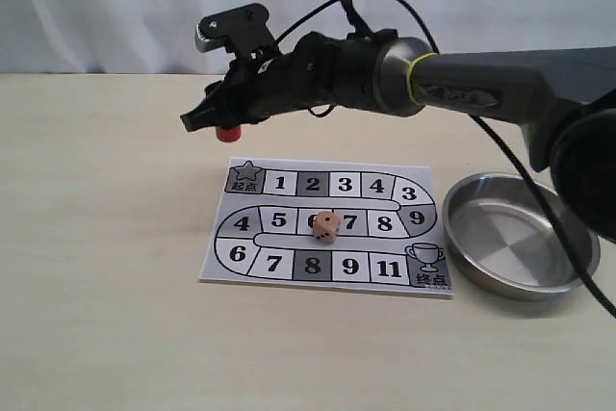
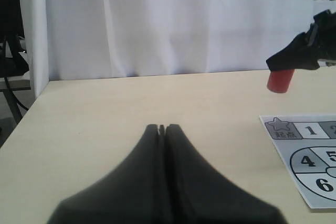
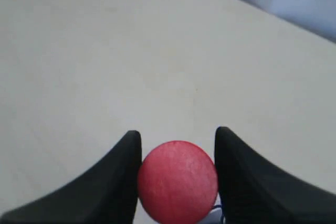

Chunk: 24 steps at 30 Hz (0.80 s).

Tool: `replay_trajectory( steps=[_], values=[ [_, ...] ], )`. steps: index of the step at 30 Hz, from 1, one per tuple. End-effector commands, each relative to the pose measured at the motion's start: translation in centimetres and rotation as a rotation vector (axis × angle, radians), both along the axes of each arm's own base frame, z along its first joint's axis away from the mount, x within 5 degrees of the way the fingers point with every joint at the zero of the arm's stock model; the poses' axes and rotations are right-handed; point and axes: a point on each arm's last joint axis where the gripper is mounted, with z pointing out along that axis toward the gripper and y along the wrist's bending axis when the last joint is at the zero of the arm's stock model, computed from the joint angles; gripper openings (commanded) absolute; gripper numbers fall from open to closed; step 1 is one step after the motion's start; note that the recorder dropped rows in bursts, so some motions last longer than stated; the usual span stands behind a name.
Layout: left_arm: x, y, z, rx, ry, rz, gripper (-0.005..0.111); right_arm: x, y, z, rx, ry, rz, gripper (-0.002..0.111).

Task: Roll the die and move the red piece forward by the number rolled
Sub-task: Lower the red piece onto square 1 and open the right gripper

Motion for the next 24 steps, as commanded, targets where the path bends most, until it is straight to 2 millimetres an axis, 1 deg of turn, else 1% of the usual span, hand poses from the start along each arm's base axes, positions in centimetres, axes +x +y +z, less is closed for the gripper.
replay_trajectory(
  steps=[1,5,7,9,13,16,17,19,24],
  values=[
    [0.0,0.0,0.0,0.001,-0.009,0.000,0.000,0.4,-1.6,2.0,-0.029,-0.025,0.007,0.004],
    [0.0,0.0,0.0,0.001,-0.009,0.000,0.000,0.7,-3.4,2.1,-0.021,-0.058,-0.053,0.004],
    [0.0,0.0,0.0,0.001,-0.009,0.000,0.000,0.2,-4.1,1.6,-0.032,-0.076,-0.071,0.004],
    [0.0,0.0,0.0,0.001,-0.009,0.000,0.000,0.0,-4.5,0.5,-0.039,-0.081,-0.089,0.004],
    [0.0,0.0,0.0,0.001,-0.009,0.000,0.000,-1.1,-5.7,-2.6,0.020,-0.031,-0.212,0.004],
    [0.0,0.0,0.0,0.001,-0.009,0.000,0.000,-1.9,-5.8,-5.1,0.006,0.046,-0.231,0.004],
    [0.0,0.0,0.0,0.001,-0.009,0.000,0.000,-1.9,-5.8,-6.2,-0.014,0.075,-0.226,0.004],
    [0.0,0.0,0.0,0.001,-0.009,0.000,0.000,-2.0,-5.8,-7.7,-0.003,0.123,-0.255,0.004],
    [0.0,0.0,0.0,0.001,-0.009,0.000,0.000,-2.2,-5.4,-8.0,-0.009,0.126,-0.243,0.004]
  ],
)
